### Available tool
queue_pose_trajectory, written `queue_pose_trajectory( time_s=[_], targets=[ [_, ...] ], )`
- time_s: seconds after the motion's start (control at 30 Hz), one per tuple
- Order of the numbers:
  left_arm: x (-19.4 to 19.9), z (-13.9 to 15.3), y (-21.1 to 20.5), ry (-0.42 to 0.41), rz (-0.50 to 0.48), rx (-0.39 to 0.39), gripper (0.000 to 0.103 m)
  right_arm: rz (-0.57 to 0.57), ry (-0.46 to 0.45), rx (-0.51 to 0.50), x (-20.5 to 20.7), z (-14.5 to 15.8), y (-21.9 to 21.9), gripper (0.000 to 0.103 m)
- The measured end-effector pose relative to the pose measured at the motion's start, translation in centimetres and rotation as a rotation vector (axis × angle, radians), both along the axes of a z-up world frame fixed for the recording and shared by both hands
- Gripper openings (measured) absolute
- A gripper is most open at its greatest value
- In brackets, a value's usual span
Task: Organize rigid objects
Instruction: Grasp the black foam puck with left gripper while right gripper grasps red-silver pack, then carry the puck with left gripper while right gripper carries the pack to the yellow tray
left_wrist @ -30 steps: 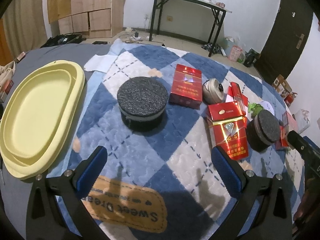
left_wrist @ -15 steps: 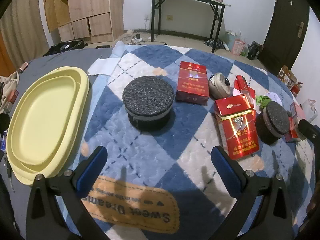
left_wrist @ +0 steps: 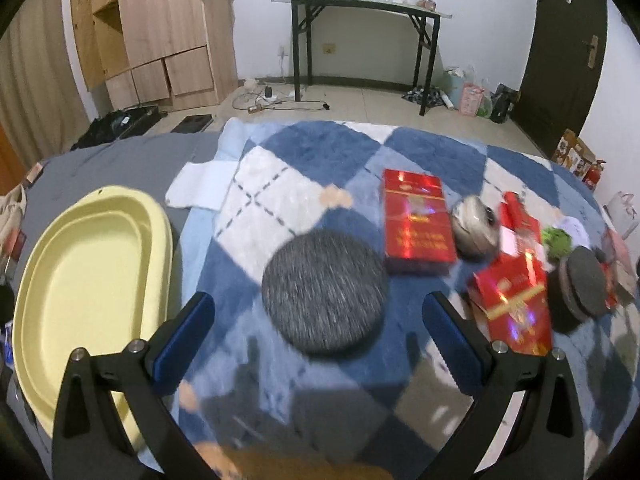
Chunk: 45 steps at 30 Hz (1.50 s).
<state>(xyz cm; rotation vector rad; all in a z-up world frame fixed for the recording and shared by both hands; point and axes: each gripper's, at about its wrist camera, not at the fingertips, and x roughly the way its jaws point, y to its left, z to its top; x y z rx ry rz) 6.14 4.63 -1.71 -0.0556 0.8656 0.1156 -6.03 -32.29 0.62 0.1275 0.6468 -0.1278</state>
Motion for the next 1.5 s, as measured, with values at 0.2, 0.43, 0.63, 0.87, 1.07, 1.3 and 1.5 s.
queue_pose_trajectory(
  time_s=[0.2,0.43,0.63,0.87,1.07,1.3,1.5],
  targets=[
    [1.5,-1.5,0.7,0.024,0.0,-0.012,0.103,0.026,0.047,-0.017,2.1,-1.5,0.3,0.102],
    [2.5,-2.4,1.2,0.025,0.012,-0.042,0.103,-0.047,0.041,-0.012,3.7,-2.4,-1.0,0.102],
    [2.9,-3.5,1.3,0.047,0.011,-0.095,0.09,-0.037,0.108,-0.016,5.1,-4.2,-1.0,0.088],
    [1.8,-3.2,1.7,0.046,0.009,-0.115,0.07,-0.006,0.115,-0.007,5.5,-4.9,-1.7,0.064],
    [-0.6,1.1,1.5,0.003,-0.021,-0.078,0.07,-0.04,0.069,-0.021,3.6,-3.5,-2.8,0.063],
    [-4.8,7.6,4.0,-0.048,-0.019,-0.028,0.07,-0.076,-0.046,0.017,-0.1,0.0,-4.8,0.063],
    [-7.2,9.8,10.9,-0.055,0.11,0.033,0.07,0.07,-0.15,-0.022,-4.0,2.8,-1.3,0.062]
  ],
)
